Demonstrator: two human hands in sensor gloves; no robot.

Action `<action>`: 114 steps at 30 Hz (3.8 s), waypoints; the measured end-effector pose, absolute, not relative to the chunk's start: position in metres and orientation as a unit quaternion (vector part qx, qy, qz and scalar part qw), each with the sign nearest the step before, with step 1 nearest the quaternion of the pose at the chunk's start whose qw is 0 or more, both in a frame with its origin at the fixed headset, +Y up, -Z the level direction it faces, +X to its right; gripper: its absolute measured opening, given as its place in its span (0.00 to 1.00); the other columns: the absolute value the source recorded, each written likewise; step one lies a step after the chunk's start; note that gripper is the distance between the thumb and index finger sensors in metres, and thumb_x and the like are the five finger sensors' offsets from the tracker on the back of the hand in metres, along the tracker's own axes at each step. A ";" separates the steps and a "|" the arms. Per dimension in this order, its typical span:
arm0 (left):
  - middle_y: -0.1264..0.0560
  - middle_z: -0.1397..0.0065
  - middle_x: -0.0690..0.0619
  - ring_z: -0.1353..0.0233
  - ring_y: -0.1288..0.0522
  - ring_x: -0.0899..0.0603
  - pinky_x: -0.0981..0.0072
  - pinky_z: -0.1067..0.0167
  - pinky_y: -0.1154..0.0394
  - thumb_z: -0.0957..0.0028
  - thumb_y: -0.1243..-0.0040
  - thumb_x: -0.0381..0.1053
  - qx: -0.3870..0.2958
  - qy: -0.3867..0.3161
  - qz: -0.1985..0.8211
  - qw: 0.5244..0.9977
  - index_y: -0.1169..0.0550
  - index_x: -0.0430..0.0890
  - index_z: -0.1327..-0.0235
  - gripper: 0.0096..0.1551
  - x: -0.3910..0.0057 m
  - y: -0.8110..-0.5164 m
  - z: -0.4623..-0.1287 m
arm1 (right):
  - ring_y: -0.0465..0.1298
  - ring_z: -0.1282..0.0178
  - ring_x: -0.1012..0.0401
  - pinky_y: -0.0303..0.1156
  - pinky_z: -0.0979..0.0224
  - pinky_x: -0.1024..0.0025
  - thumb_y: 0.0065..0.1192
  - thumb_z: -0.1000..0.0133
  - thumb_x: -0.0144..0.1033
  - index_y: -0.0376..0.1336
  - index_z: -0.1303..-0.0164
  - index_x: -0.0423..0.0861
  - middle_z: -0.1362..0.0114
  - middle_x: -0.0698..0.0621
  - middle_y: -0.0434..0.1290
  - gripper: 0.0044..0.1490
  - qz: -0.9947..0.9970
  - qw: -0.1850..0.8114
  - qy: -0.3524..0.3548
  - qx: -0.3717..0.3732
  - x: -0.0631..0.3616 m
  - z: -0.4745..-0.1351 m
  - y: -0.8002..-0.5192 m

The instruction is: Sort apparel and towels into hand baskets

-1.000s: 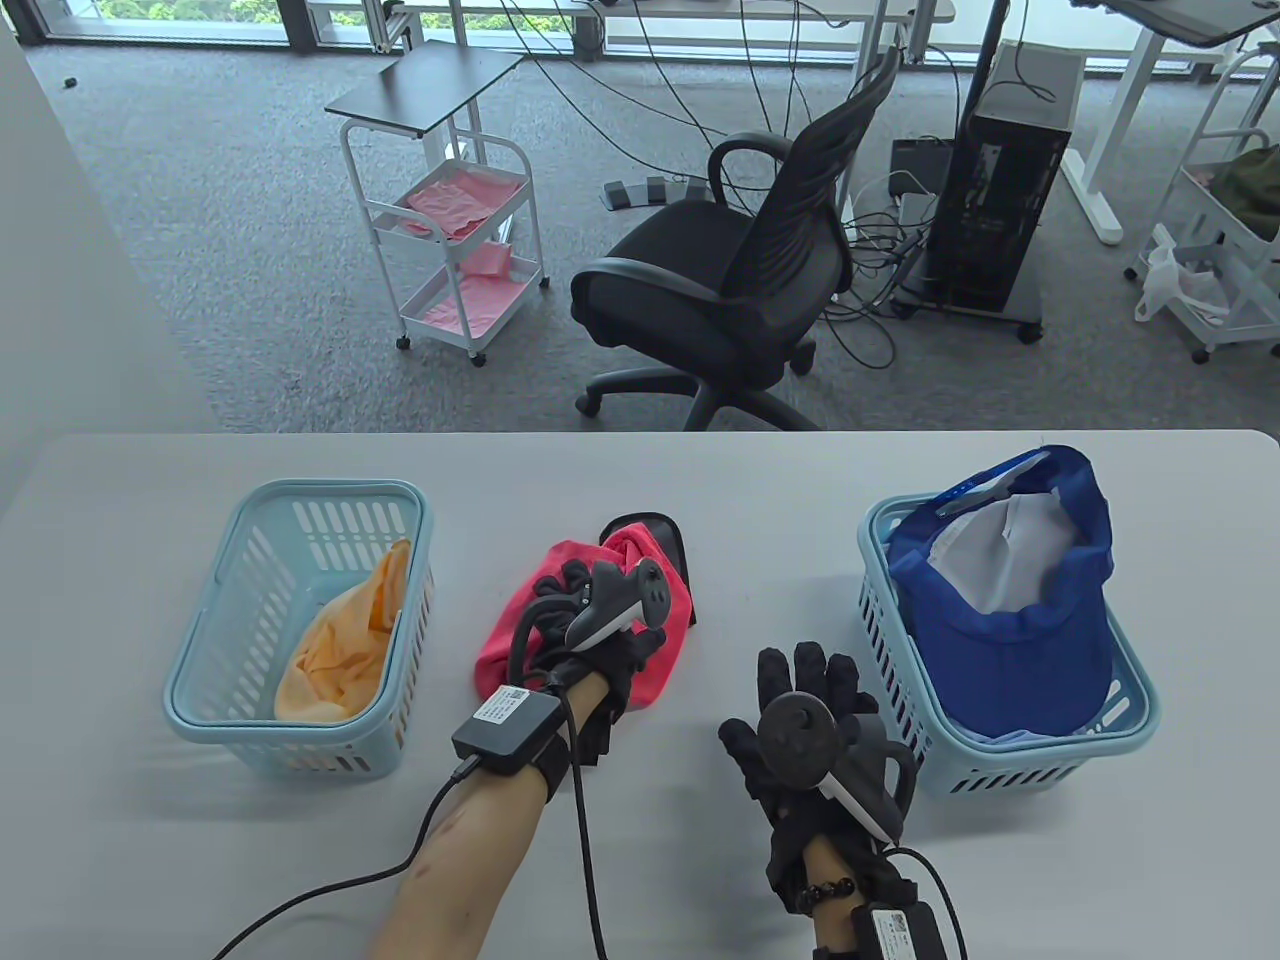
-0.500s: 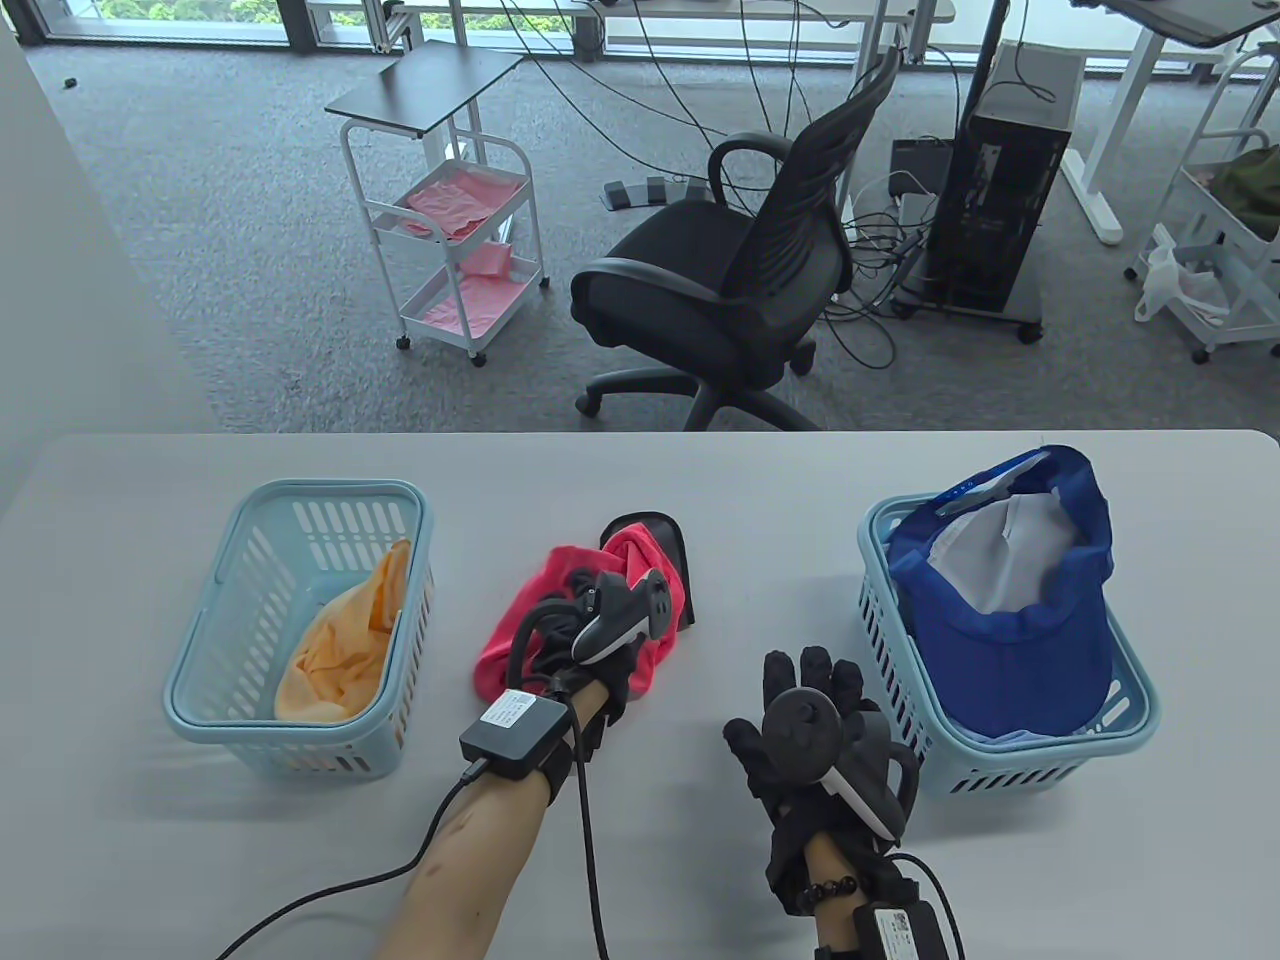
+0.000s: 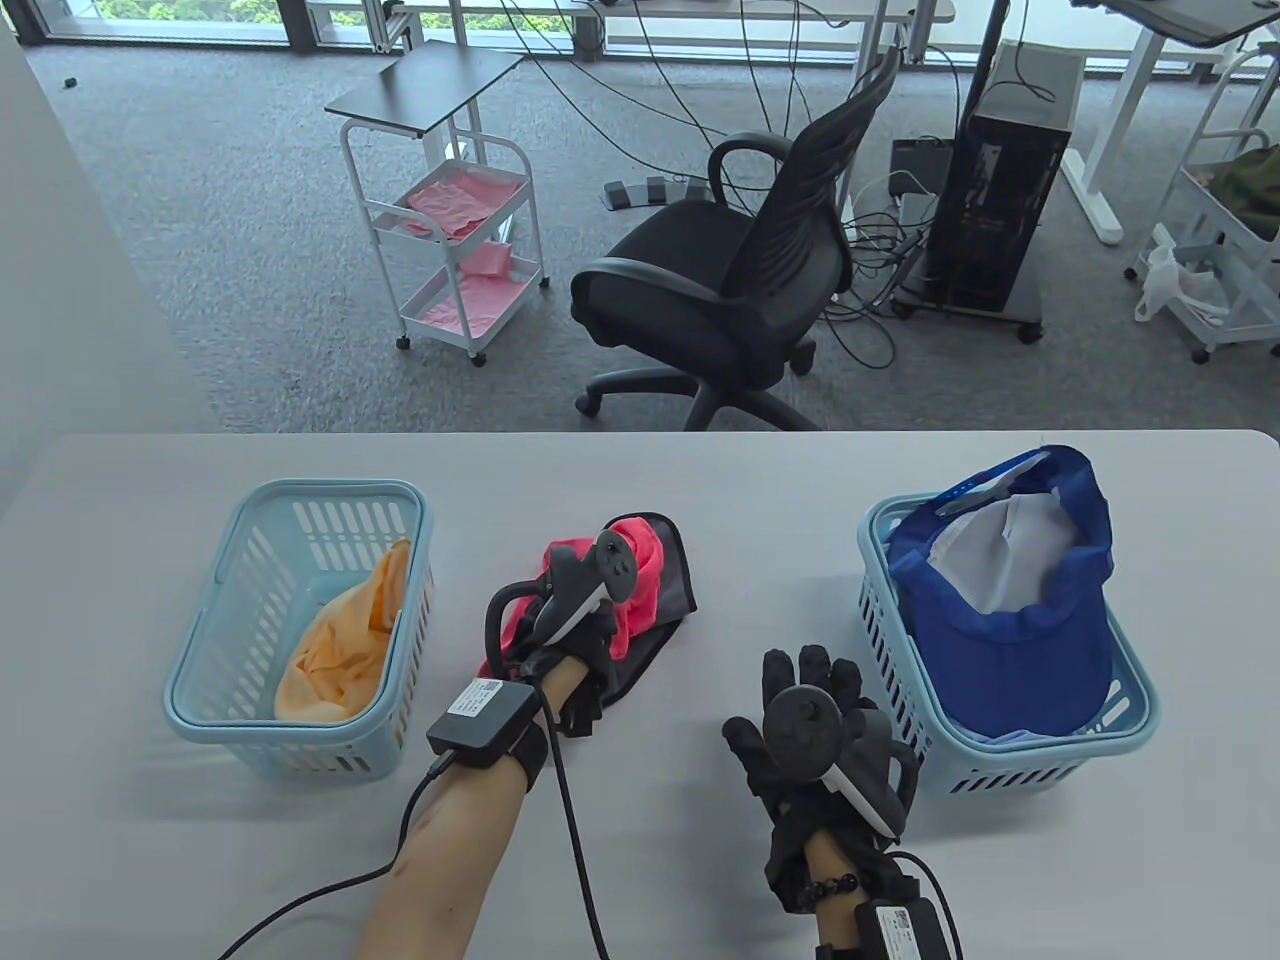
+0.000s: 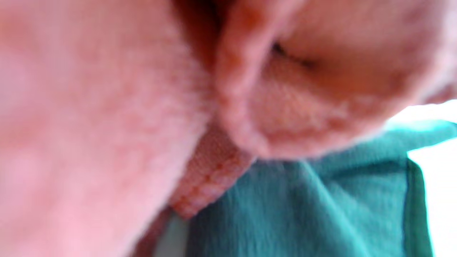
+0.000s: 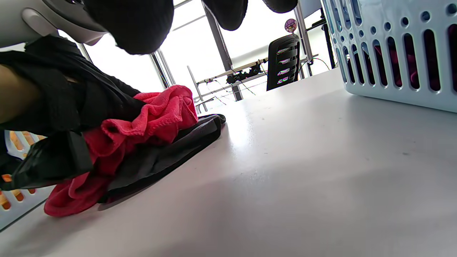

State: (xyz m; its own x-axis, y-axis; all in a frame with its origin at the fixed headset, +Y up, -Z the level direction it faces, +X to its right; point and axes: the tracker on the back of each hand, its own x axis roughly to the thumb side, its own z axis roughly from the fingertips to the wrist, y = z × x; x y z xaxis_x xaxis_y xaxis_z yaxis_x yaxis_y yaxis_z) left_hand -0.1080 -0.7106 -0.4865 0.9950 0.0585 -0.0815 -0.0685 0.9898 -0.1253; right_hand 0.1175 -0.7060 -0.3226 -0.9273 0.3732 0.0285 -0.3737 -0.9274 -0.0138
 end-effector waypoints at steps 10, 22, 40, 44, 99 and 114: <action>0.32 0.19 0.47 0.29 0.16 0.38 0.50 0.33 0.17 0.38 0.47 0.53 -0.018 0.041 0.035 0.998 0.32 0.53 0.24 0.28 -0.124 -0.660 -0.477 | 0.42 0.21 0.28 0.45 0.25 0.25 0.60 0.42 0.51 0.47 0.16 0.37 0.16 0.29 0.41 0.51 0.981 0.192 -0.013 0.015 0.117 -0.323 -0.706; 0.30 0.20 0.47 0.30 0.15 0.39 0.51 0.34 0.16 0.38 0.45 0.52 0.080 0.052 0.043 0.995 0.31 0.53 0.25 0.27 -0.155 -0.560 -0.445 | 0.42 0.21 0.28 0.45 0.25 0.26 0.60 0.42 0.51 0.47 0.16 0.37 0.16 0.29 0.41 0.51 0.981 0.192 -0.016 0.017 0.117 -0.322 -0.706; 0.29 0.20 0.44 0.31 0.15 0.38 0.50 0.34 0.17 0.37 0.45 0.53 0.135 0.127 0.058 0.981 0.31 0.50 0.24 0.28 -0.242 -0.495 -0.398 | 0.42 0.21 0.28 0.45 0.25 0.25 0.60 0.42 0.51 0.47 0.17 0.37 0.16 0.29 0.41 0.51 0.982 0.189 -0.018 0.026 0.113 -0.320 -0.706; 0.29 0.20 0.44 0.31 0.15 0.38 0.50 0.34 0.17 0.37 0.45 0.53 0.125 0.147 0.056 0.980 0.31 0.50 0.24 0.28 -0.258 -0.501 -0.396 | 0.42 0.21 0.28 0.45 0.25 0.25 0.60 0.42 0.51 0.47 0.17 0.37 0.16 0.29 0.41 0.51 0.982 0.187 -0.016 0.024 0.112 -0.319 -0.706; 0.56 0.11 0.33 0.15 0.49 0.20 0.28 0.23 0.44 0.41 0.51 0.70 -0.062 -0.052 -0.016 0.997 0.59 0.46 0.13 0.55 -0.120 -0.617 -0.453 | 0.41 0.21 0.28 0.45 0.25 0.26 0.60 0.42 0.52 0.46 0.16 0.36 0.16 0.29 0.40 0.52 0.982 0.185 -0.013 0.024 0.112 -0.318 -0.703; 0.58 0.11 0.37 0.14 0.51 0.22 0.30 0.21 0.46 0.43 0.52 0.71 -0.149 -0.075 -0.051 0.985 0.60 0.51 0.14 0.55 -0.093 -0.718 -0.496 | 0.41 0.21 0.28 0.44 0.25 0.25 0.60 0.42 0.52 0.46 0.16 0.36 0.16 0.29 0.40 0.52 0.983 0.185 -0.012 0.021 0.113 -0.318 -0.703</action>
State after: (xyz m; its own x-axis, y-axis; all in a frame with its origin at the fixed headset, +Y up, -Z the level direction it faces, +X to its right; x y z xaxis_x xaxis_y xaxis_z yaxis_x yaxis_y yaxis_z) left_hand -0.0928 -0.7182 -0.4957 0.9836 -0.0775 0.1627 0.1221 0.9507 -0.2851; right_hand 0.1130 -0.7028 -0.3180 -0.9309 0.3624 0.0456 -0.3634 -0.9315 -0.0150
